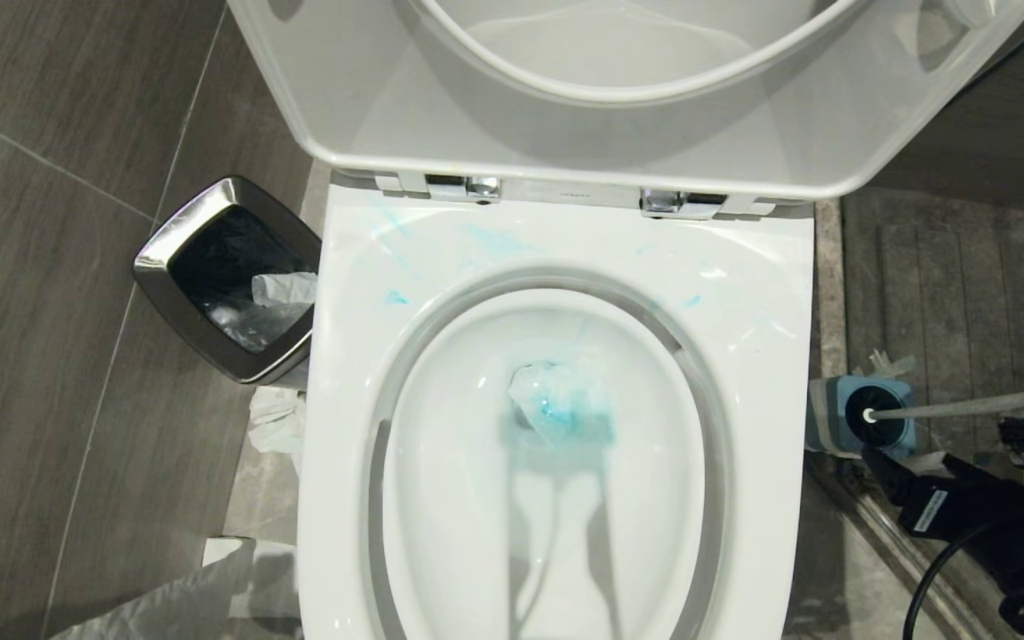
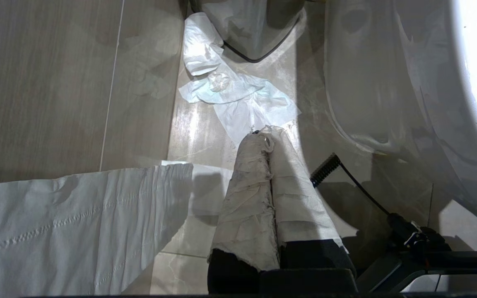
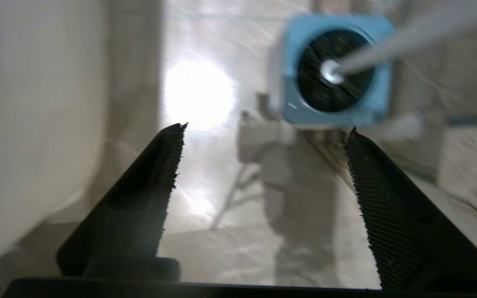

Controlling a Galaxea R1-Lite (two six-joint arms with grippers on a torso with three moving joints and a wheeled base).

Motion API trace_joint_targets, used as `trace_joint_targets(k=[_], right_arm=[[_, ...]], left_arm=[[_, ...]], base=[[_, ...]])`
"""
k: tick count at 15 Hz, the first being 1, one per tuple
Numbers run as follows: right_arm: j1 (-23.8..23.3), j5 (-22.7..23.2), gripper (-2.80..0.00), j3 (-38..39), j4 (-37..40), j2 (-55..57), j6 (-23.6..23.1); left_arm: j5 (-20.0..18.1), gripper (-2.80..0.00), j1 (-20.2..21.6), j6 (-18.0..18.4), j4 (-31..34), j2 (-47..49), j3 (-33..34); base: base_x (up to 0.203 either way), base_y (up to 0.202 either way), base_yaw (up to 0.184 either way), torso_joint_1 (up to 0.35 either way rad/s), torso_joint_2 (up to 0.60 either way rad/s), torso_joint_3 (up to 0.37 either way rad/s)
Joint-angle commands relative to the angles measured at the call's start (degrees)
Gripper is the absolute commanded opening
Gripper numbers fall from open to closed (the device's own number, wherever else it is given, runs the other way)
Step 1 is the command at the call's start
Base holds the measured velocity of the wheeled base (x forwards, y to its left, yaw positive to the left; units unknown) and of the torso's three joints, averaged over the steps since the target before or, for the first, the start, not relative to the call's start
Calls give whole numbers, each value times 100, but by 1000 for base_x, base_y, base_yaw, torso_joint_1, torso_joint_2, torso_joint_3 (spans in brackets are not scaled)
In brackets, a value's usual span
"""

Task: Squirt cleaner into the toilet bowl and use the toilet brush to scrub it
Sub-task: Scrub the toilet bowl

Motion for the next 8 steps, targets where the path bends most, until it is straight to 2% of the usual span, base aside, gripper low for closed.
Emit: trace_joint_targets(k=[1, 4, 8], right_arm=[[-1, -193, 0, 70, -51, 265, 8], [-1, -318, 0, 62, -51, 267, -15], [-17, -708, 0, 18, -51, 241, -44]], left_arm=[[3, -280, 2, -3, -5, 0, 44], [3, -280, 2, -3, -5, 0, 44], [3, -280, 2, -3, -5, 0, 44]], base=[[0, 0, 0, 0, 0, 0], [0, 0, 0, 0, 0, 0], [0, 0, 0, 0, 0, 0]])
